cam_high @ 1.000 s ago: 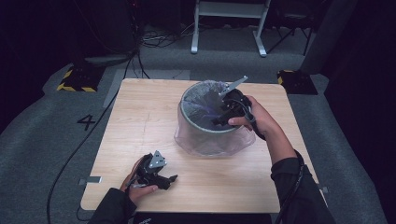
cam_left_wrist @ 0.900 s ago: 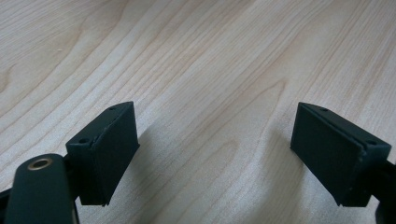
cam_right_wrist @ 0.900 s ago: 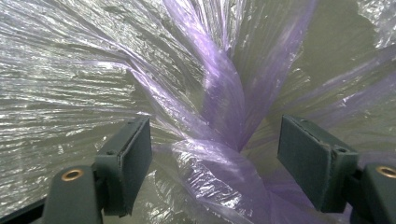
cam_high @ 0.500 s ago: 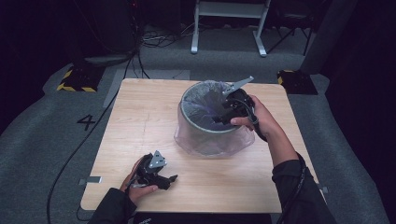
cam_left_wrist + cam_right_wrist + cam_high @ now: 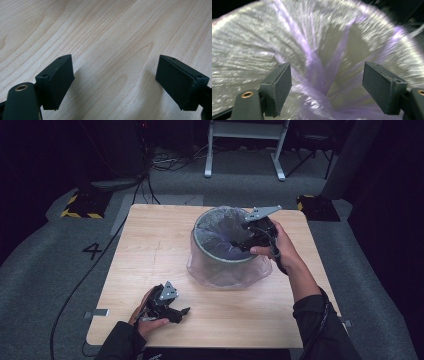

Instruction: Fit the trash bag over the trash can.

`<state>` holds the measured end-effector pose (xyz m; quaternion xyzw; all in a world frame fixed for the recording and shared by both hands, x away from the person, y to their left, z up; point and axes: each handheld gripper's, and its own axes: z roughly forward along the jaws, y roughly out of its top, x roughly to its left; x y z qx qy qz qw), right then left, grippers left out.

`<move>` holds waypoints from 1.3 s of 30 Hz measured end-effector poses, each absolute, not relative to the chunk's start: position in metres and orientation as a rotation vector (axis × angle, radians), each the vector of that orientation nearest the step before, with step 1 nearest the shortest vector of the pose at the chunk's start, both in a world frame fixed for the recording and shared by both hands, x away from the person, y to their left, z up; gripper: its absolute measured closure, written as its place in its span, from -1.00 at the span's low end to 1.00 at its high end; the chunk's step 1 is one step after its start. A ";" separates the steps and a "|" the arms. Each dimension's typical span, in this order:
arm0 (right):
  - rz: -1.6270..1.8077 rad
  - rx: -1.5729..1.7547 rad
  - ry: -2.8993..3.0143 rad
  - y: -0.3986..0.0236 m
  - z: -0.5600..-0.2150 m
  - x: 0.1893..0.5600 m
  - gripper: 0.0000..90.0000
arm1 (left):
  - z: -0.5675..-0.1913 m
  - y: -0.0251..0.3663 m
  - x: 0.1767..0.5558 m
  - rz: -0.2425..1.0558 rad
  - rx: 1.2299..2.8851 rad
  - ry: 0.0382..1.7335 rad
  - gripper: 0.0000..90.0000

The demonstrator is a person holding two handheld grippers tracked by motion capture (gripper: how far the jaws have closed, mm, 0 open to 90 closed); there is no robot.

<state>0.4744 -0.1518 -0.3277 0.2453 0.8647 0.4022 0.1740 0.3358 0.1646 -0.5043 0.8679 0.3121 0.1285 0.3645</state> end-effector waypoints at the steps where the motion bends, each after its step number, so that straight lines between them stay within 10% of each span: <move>1: 1.153 0.699 2.437 -0.153 -0.328 0.474 -0.48 | -0.504 0.165 0.336 0.330 2.232 0.803 -0.68; 39: 1.272 0.655 2.282 -0.199 -0.300 0.438 -0.57 | -0.504 0.165 0.336 0.331 2.233 0.804 -0.68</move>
